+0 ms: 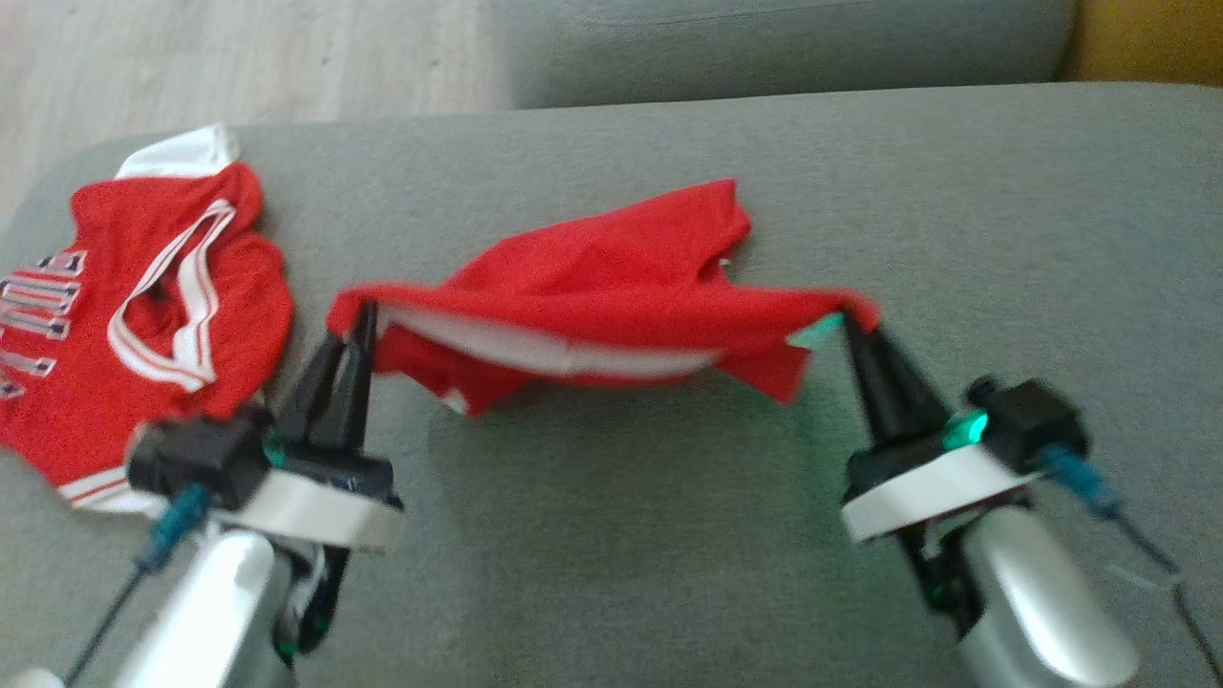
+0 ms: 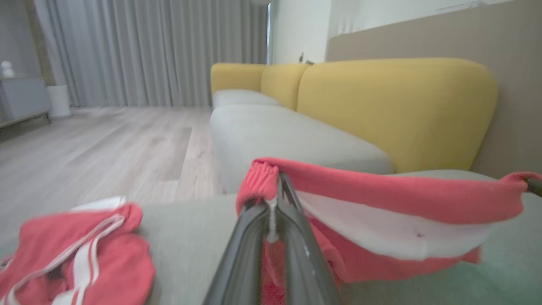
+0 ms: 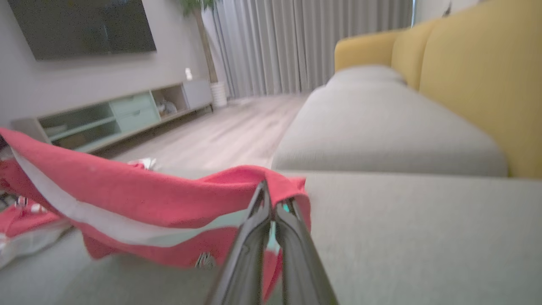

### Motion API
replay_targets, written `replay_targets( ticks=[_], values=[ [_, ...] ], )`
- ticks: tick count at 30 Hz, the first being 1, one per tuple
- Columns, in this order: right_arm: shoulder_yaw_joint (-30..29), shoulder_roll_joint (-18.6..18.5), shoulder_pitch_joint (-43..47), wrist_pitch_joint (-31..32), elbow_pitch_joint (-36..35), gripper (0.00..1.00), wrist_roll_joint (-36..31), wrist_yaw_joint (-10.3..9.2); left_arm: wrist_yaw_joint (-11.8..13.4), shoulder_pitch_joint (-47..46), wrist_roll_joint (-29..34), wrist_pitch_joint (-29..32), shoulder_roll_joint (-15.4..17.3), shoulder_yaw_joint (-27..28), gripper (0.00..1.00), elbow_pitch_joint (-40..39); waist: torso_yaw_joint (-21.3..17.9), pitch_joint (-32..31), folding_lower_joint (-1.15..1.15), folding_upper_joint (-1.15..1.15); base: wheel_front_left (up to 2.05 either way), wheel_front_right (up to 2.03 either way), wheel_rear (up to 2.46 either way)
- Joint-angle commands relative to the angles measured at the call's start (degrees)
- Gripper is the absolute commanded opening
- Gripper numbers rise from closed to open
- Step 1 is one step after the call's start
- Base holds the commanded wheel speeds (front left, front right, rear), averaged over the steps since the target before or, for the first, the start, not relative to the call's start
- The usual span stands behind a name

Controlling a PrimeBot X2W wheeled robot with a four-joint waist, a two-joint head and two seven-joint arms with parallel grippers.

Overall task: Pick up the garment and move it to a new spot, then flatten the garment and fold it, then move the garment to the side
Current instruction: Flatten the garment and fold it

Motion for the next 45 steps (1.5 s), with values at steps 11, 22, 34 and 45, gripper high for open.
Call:
replay_targets(
  ticks=[11, 22, 34, 45],
  values=[
    [-8.7, -9.2, -13.0, -0.4, -16.2, 0.00, 4.2, 0.43, -5.5, -19.2, -0.8, 9.4, 6.3, 0.9, 0.00, -14.6, -8.6, -1.9, 0.00, 0.00, 0.00, 0.00, 0.00],
    [-7.4, -15.1, -37.0, -0.4, -3.8, 0.00, 4.7, 0.43, -7.3, -45.2, -2.1, 9.8, 2.9, -6.9, 0.00, -1.0, -12.0, 9.4, 0.00, 0.00, 0.00, 0.00, 0.00],
    [-9.9, -13.9, -37.0, -0.4, -7.4, 0.00, 3.4, 0.43, -7.4, -52.0, -2.2, -2.0, 1.7, -13.9, 0.00, 10.8, -13.2, 15.9, 0.00, 0.00, 0.00, 0.00, 0.00],
    [-12.3, -10.8, -11.2, -0.4, -10.5, 0.00, 8.8, 0.43, -7.4, -21.2, -5.5, -2.5, 0.9, -18.6, 0.00, 4.4, -11.9, 11.4, 0.00, 0.00, 0.00, 0.00, 0.00]
  ],
)
